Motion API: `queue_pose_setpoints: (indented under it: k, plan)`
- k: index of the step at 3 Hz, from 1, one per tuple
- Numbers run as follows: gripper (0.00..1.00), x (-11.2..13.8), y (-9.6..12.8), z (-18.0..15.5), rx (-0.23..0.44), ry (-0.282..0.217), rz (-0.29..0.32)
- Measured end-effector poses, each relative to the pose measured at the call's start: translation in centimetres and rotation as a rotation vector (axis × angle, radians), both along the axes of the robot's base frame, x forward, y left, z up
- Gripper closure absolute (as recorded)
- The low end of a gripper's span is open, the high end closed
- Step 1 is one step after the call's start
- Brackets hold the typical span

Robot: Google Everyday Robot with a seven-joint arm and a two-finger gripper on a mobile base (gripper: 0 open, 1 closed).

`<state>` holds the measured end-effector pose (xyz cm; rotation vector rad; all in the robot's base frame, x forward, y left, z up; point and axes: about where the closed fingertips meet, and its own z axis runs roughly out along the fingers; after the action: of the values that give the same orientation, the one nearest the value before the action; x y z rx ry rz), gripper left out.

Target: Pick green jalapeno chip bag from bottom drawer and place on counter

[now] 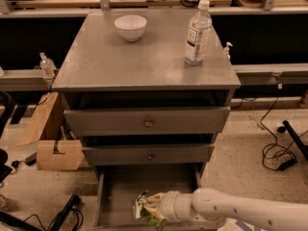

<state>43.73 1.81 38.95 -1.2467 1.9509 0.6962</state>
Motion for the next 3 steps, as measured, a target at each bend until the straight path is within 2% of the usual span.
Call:
queue_pose_setpoints:
  k: [1, 2, 3]
  plan:
    - [1.0, 1.7, -4.9, 7.7, 0.044, 0.001, -0.056]
    - [1.0, 2.7, -7.7, 13.6, 0.084, 0.025, -0.066]
    - [1.0, 2.9, -9.0, 18.6, 0.099, 0.04, -0.055]
